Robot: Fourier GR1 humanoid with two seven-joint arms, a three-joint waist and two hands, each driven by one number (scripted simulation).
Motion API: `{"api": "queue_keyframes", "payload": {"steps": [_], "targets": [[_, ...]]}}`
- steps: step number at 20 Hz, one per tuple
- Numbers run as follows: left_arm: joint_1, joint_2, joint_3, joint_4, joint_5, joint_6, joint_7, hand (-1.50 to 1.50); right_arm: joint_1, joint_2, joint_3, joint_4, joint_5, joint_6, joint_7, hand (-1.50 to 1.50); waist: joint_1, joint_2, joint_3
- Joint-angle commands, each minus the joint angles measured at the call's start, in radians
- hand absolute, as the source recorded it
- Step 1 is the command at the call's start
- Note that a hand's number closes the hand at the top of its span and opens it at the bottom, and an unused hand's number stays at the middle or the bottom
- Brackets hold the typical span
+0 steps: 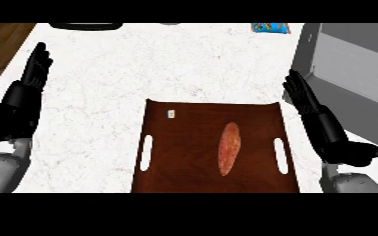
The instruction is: Pick the sweet potato from the tray and place it in the cardboard box
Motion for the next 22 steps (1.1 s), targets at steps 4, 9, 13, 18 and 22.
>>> {"api": "queue_keyframes", "payload": {"steps": [4, 9, 13, 18, 22], "targets": [[0.005, -0.065, -0.120, -0.047, 0.012, -0.092, 0.010, 0.00, 0.120, 0.183, 0.056, 0.000, 0.182, -0.365, 0.199, -1.50, -0.065, 0.004, 0.017], [0.015, -0.099, -0.170, -0.044, 0.046, -0.147, 0.019, 0.00, 0.221, 0.025, 0.047, 0.113, 0.473, -0.494, 0.202, -1.50, -0.114, 0.029, -0.004], [0.011, -0.113, -0.210, -0.052, 0.044, -0.174, 0.027, 0.00, 0.271, 0.025, 0.146, 0.124, 0.753, -0.646, 0.284, -1.50, -0.075, 0.012, 0.003], [0.009, -0.132, -0.227, -0.041, 0.050, -0.188, 0.036, 0.00, 0.353, 0.023, 0.227, 0.030, 1.056, -0.686, 0.475, -1.50, -0.077, 0.001, 0.005], [-0.003, -0.148, -0.248, -0.031, 0.029, -0.181, 0.040, 0.00, 0.375, 0.052, 0.280, -0.091, 1.208, -0.542, 0.671, -1.50, -0.077, 0.001, 0.003]]}}
